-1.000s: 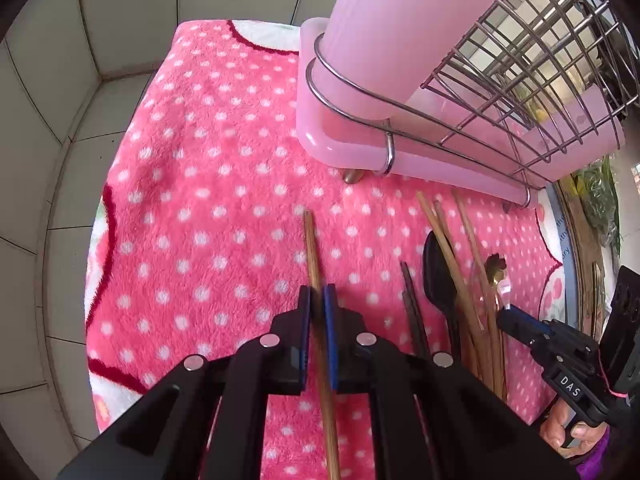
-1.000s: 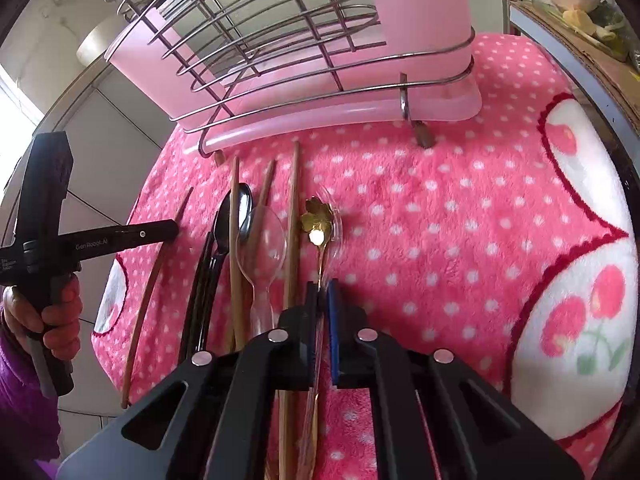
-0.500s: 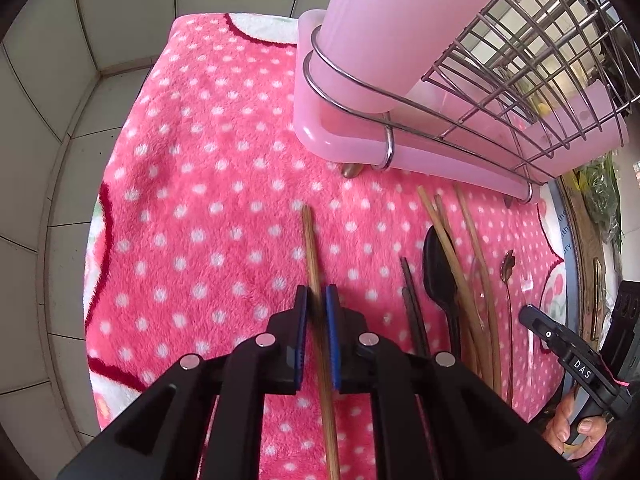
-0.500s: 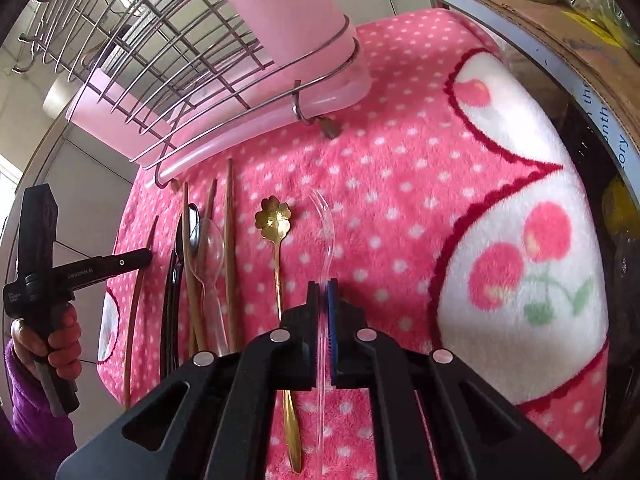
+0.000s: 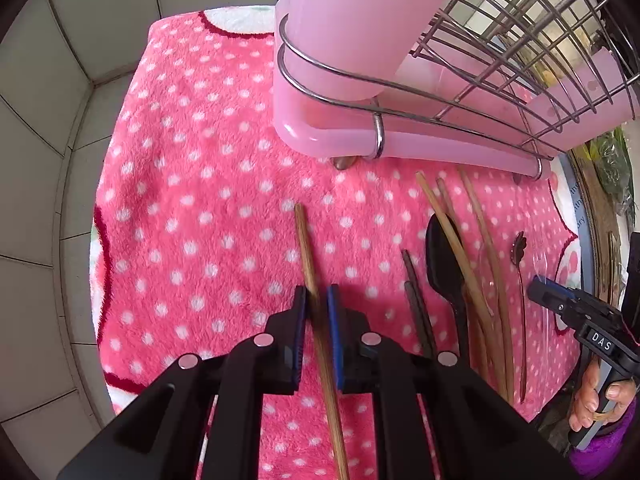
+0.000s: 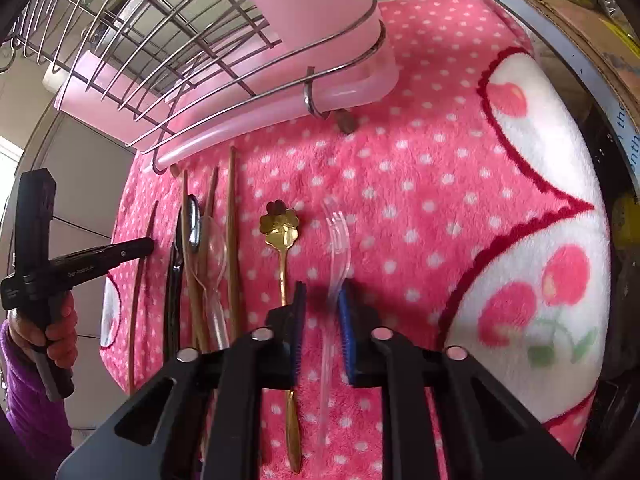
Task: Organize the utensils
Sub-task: 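Close the left tool on the chopstick while the right tool closes on the clear spoon, then lift the chopstick with the left tool while the right tool carries the spoon over the pink cup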
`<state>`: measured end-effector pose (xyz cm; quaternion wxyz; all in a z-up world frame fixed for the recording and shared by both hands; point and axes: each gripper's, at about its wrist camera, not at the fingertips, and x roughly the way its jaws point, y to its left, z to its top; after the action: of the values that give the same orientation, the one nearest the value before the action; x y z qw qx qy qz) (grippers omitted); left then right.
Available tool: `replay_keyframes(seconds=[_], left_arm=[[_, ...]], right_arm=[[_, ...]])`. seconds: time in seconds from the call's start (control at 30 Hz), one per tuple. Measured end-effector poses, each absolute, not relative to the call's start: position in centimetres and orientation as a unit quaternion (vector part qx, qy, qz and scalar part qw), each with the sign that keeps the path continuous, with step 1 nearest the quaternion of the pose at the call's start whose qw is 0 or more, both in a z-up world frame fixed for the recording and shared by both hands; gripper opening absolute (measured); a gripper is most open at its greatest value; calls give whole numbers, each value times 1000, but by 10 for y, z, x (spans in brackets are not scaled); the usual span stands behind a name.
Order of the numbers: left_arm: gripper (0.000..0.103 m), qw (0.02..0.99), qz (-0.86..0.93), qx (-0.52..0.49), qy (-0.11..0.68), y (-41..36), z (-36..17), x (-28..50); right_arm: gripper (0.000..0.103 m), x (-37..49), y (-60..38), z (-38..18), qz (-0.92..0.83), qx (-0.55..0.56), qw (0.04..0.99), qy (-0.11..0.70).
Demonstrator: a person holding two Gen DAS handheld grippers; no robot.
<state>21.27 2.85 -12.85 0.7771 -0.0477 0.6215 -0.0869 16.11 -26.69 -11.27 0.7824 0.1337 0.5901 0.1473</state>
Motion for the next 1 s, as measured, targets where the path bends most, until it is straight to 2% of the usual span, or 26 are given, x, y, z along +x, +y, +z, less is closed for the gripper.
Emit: replay_keyframes(seconds=[0.3, 0.67, 1.0], left_arm=[[5, 809, -95, -82, 574, 38, -107, 182], [5, 882, -117, -123, 439, 58, -26, 122], [5, 935, -130, -151, 292, 70, 71, 84]], right_arm=[[4, 134, -294, -92, 175, 201, 812, 519], [4, 100, -318, -24, 191, 221, 873, 390], [4, 94, -321, 53, 212, 225, 917, 251]])
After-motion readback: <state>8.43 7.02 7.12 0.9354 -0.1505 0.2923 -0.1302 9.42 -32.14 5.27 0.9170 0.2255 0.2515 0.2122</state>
